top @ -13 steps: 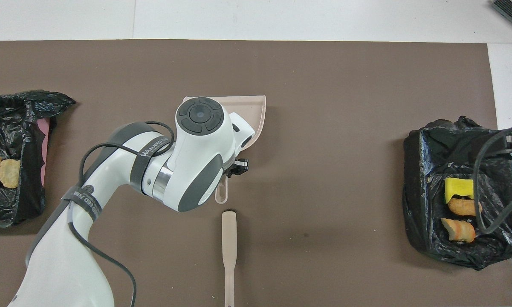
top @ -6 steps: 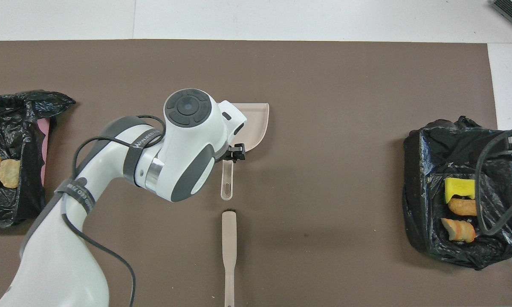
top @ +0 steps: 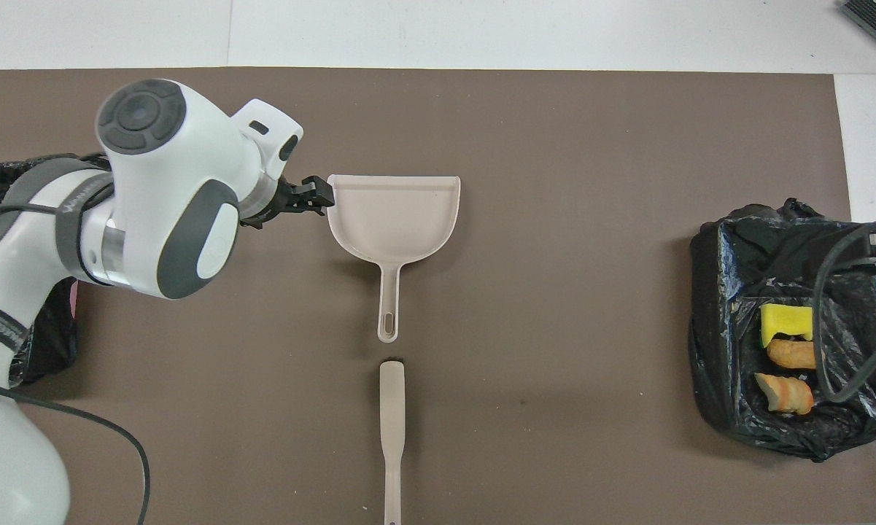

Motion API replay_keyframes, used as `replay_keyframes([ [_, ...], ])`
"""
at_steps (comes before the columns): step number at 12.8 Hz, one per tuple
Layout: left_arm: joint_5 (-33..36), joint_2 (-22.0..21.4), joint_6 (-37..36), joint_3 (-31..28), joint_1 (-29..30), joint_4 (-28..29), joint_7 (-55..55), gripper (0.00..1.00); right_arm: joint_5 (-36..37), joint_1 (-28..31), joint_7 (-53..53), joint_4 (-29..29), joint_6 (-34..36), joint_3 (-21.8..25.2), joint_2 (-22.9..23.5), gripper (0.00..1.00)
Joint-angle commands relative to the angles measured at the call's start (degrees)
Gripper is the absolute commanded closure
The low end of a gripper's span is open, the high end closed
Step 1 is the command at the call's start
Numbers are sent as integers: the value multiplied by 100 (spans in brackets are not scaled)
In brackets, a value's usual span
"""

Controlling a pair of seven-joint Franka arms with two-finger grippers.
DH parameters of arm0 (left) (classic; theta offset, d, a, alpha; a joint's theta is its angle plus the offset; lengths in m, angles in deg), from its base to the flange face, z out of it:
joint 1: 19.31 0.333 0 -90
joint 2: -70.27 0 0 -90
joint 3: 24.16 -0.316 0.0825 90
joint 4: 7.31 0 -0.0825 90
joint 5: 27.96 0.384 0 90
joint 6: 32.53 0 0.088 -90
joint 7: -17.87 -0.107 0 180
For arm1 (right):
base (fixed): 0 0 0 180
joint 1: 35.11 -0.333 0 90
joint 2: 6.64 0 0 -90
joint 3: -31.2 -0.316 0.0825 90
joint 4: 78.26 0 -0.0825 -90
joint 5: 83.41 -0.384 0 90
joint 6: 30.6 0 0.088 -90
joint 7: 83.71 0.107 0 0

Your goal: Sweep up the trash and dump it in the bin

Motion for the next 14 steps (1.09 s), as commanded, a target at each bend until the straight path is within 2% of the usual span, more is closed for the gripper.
replay_keyframes([
  [1,-20,-102,-498,48,454,-193,-686,0,-86,28,-141,165,-39,17,-140,0],
  [3,15,-128,-955,30,665,-387,-1468,0,-86,28,-141,165,-39,26,-140,0],
  [5,6,-382,-1009,57,781,-283,-1866,0,-86,28,-141,165,-39,26,-140,0],
  [7,6,-567,-1149,65,1052,-204,-1990,0,-86,28,-141,165,-39,26,-140,0],
  [9,15,-883,-1177,22,1062,156,-1982,0,-86,28,-141,165,-39,26,-140,0],
  [11,50,-1033,-1343,-13,1071,113,-1964,0,-86,28,-141,165,-39,17,-140,0],
  [13,741,-1043,-2306,21,975,-315,-2103,0,-86,28,-141,174,-39,17,-140,0],
  [14,788,-1052,-2493,21,983,-465,-2174,0,-86,28,-141,165,-39,17,-140,0],
])
